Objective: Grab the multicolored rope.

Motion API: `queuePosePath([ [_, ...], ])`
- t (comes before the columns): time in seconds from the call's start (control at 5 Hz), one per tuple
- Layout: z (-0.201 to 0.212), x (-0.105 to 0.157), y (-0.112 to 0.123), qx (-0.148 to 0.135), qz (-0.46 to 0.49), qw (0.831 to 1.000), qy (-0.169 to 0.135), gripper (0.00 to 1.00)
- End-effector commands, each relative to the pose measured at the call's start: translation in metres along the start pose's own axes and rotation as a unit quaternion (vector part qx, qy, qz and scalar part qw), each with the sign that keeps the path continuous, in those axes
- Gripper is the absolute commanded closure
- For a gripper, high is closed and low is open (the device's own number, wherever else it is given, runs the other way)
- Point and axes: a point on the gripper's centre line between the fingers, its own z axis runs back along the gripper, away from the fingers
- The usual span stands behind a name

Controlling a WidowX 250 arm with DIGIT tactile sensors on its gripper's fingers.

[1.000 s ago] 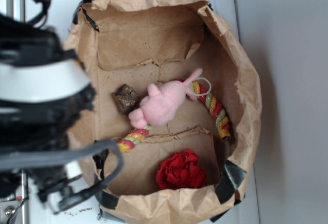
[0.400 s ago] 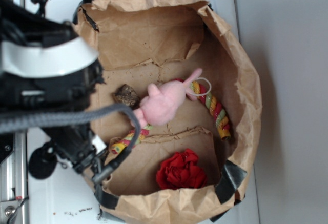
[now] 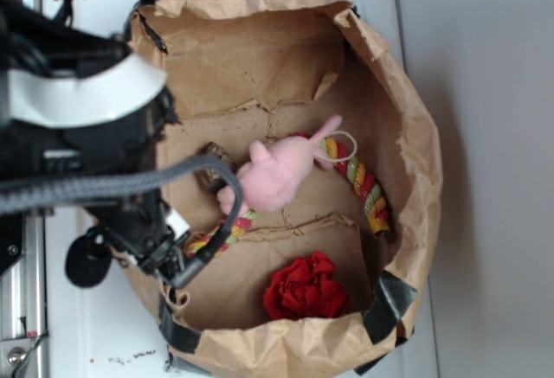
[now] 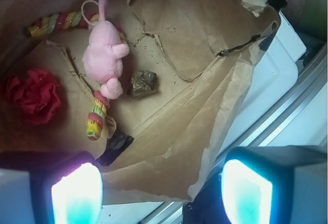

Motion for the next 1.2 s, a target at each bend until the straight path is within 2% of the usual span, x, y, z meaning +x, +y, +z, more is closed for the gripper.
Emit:
queuePosePath([
  [0.0,0.011,0.004,0.001,-0.013,-0.002,1.000,-0.019,0.00],
  [0.4,0.011,0.004,0.001,-0.013,-0.002,1.000,-0.019,0.00],
  [0.8,-0.025,0.032,-0.015,0.029,0.027,0.999,-0.034,0.00],
  [1.0,-0.037,0.041,-0.020,0.037,0.031,0.998,-0.039,0.00],
])
